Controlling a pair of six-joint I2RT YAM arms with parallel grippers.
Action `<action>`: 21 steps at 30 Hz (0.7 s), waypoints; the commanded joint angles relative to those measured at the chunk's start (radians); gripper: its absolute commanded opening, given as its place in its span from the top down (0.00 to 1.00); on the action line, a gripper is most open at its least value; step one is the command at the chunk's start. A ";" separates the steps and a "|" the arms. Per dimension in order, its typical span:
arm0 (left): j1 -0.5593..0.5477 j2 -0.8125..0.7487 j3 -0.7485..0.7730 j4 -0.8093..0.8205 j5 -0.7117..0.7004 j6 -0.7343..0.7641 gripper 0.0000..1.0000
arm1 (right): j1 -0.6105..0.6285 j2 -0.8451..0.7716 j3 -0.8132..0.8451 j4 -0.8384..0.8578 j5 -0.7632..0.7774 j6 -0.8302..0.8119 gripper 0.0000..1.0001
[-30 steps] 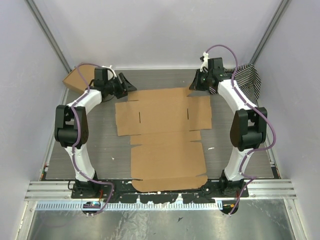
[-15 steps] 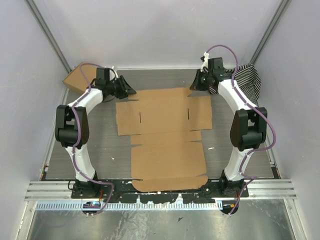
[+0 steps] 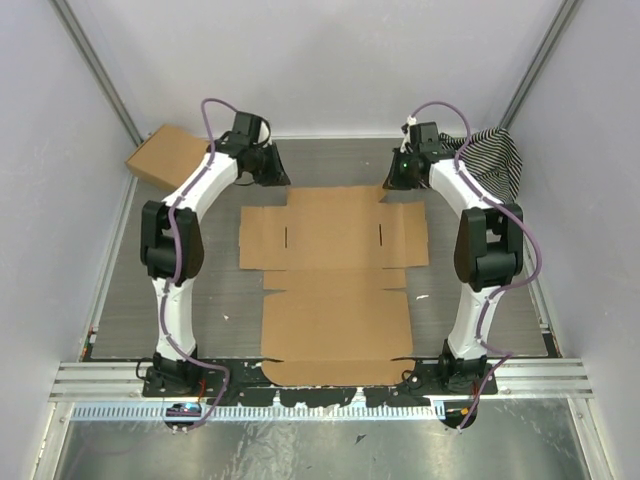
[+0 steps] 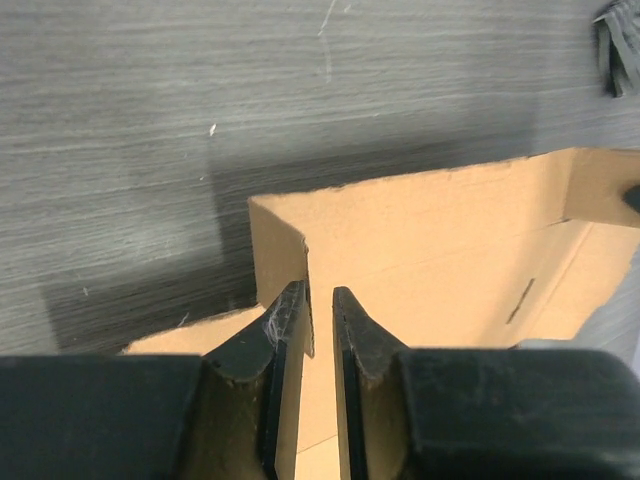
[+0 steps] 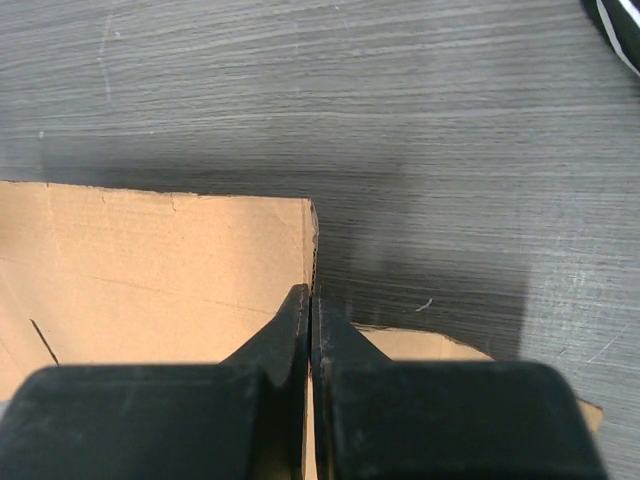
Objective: Fold the paper box
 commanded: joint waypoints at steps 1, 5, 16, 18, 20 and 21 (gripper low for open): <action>-0.014 0.091 0.048 -0.102 -0.031 0.021 0.76 | 0.007 0.016 0.024 0.040 0.029 0.025 0.99; -0.016 0.140 0.044 -0.089 -0.019 0.011 0.76 | 0.014 0.048 0.025 0.050 0.037 0.027 0.99; -0.028 0.181 0.078 -0.095 -0.036 0.023 0.76 | 0.076 0.118 0.074 0.019 0.136 0.000 0.98; -0.032 0.185 0.084 -0.099 -0.041 0.025 0.76 | 0.093 0.125 0.081 0.011 0.156 -0.005 0.96; -0.036 0.188 0.094 -0.105 -0.048 0.027 0.75 | 0.108 0.131 0.089 0.004 0.175 -0.005 0.93; -0.038 0.192 0.101 -0.113 -0.054 0.026 0.74 | 0.117 0.132 0.093 0.000 0.183 -0.004 0.91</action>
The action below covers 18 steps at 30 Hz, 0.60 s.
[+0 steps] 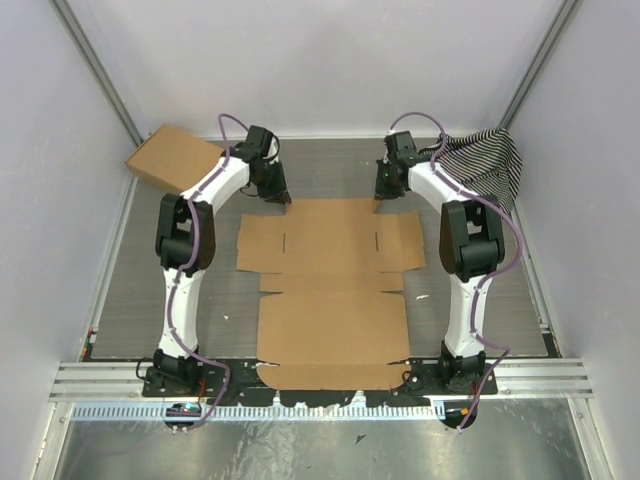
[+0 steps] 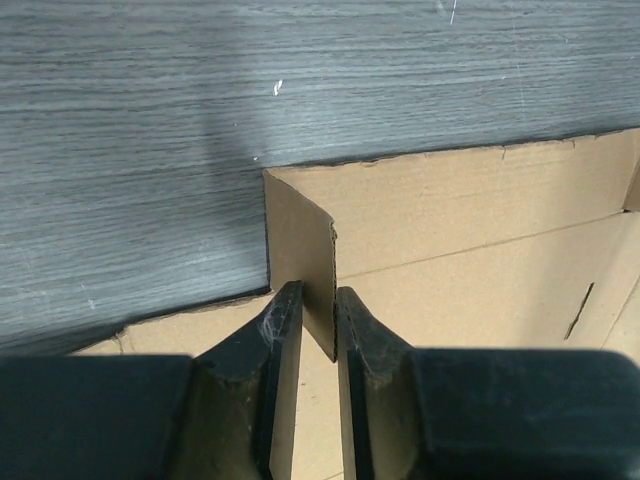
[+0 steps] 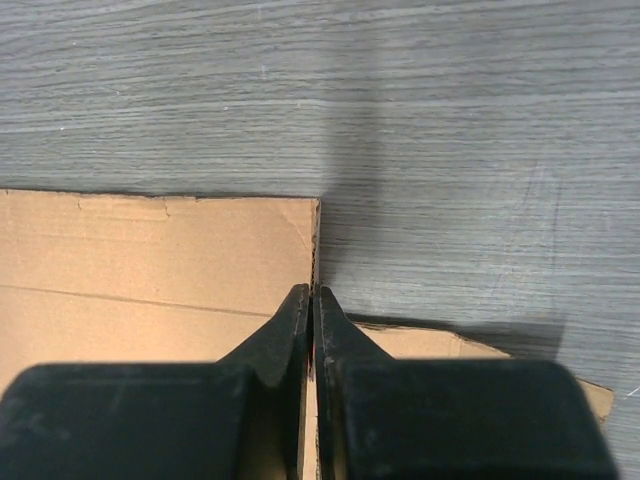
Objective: Fold the paper box
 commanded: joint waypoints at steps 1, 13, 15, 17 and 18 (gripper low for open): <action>-0.016 0.028 0.062 -0.030 -0.013 0.012 0.72 | 0.048 -0.007 0.064 -0.003 0.040 -0.008 0.89; -0.058 0.079 0.142 -0.109 -0.056 0.029 0.61 | 0.092 0.038 0.107 -0.037 0.052 0.000 0.54; -0.058 0.089 0.142 -0.110 -0.056 0.028 0.60 | 0.092 0.054 0.109 -0.039 0.051 0.000 0.53; -0.061 0.098 0.142 -0.106 -0.053 0.025 0.59 | 0.092 0.071 0.116 -0.038 0.042 0.002 0.53; -0.061 0.104 0.143 -0.103 -0.050 0.023 0.59 | 0.092 0.082 0.118 -0.038 0.035 0.002 0.52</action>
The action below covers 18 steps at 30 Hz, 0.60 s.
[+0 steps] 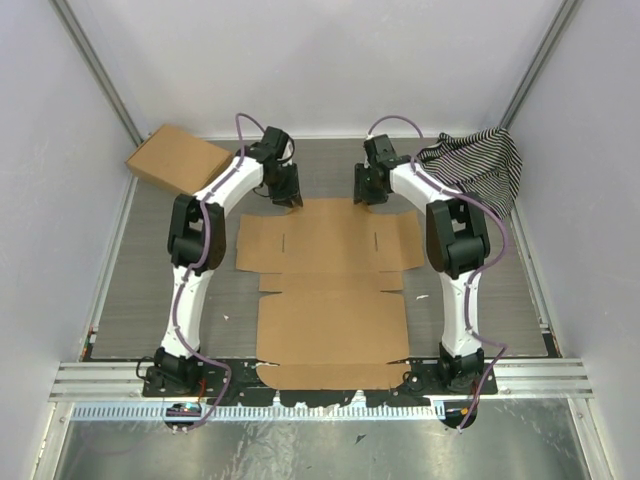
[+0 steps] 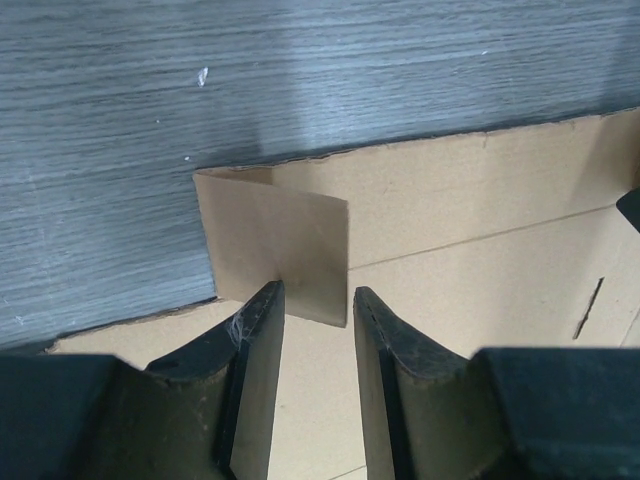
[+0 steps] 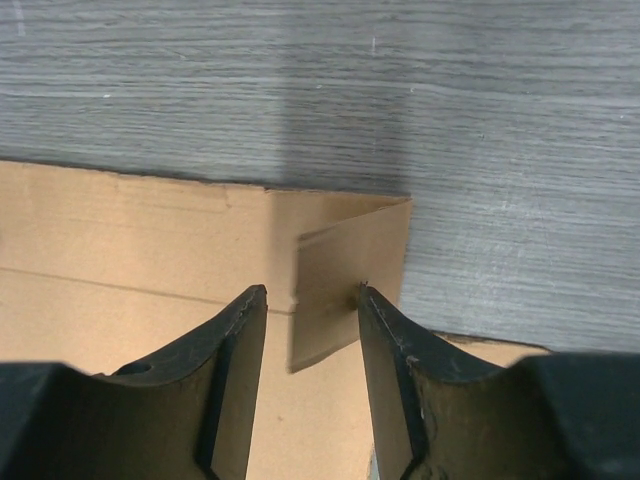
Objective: Fold the paper box
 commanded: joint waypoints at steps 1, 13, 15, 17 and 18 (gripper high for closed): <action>0.000 0.042 0.031 -0.018 -0.001 0.006 0.58 | -0.001 0.031 0.050 -0.004 -0.011 0.005 0.52; -0.007 0.155 0.156 -0.102 0.011 0.008 0.53 | 0.003 0.121 0.085 -0.026 -0.040 0.013 0.50; -0.006 0.181 0.208 -0.131 0.010 0.013 0.53 | 0.003 0.123 0.093 -0.026 -0.036 0.018 0.50; -0.007 0.199 0.261 -0.149 0.010 0.018 0.53 | 0.003 0.119 0.098 -0.023 -0.030 0.025 0.49; -0.007 0.202 0.277 -0.157 0.009 0.019 0.53 | 0.003 0.115 0.104 -0.024 -0.027 0.026 0.48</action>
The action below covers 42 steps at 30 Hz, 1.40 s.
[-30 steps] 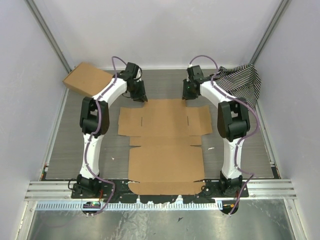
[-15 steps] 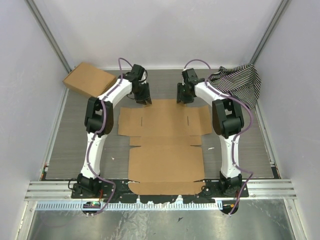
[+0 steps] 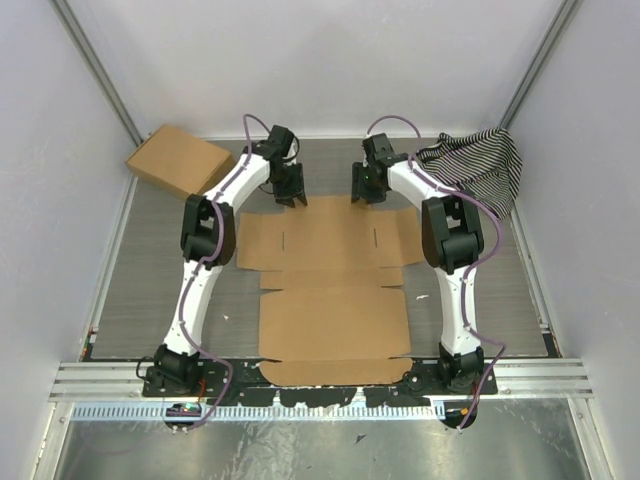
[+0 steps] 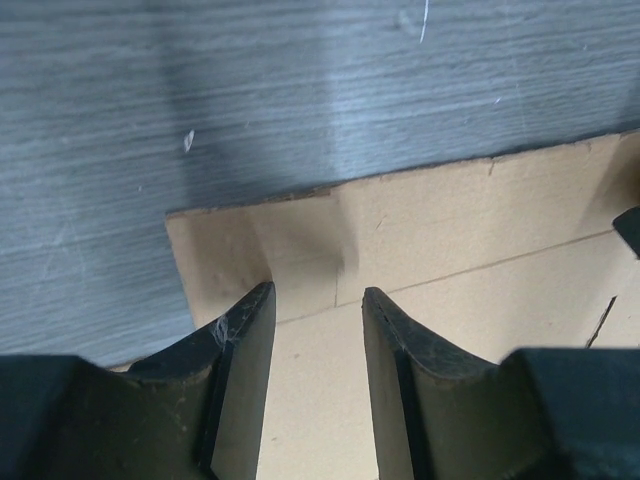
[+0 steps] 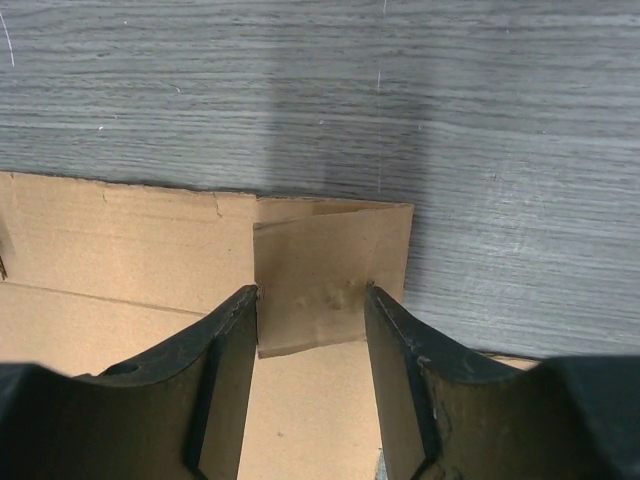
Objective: Fold the paper box
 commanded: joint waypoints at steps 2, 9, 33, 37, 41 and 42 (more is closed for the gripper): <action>-0.001 0.044 0.102 -0.063 -0.002 0.024 0.52 | 0.004 0.013 0.031 -0.006 -0.001 0.023 0.47; 0.035 -0.078 0.056 -0.062 -0.020 0.029 0.41 | -0.008 -0.128 0.002 -0.013 0.078 0.038 0.30; 0.063 -0.973 -1.285 0.416 0.024 -0.140 0.32 | -0.117 -0.876 -1.028 0.163 -0.129 0.172 0.06; 0.063 -0.983 -1.349 0.453 0.034 -0.156 0.32 | -0.118 -0.883 -1.066 0.176 -0.140 0.166 0.07; 0.063 -0.971 -1.382 0.486 0.048 -0.175 0.32 | -0.118 -0.873 -1.080 0.202 -0.156 0.163 0.08; 0.063 -0.964 -1.383 0.483 0.046 -0.177 0.32 | -0.118 -0.870 -1.079 0.200 -0.157 0.162 0.08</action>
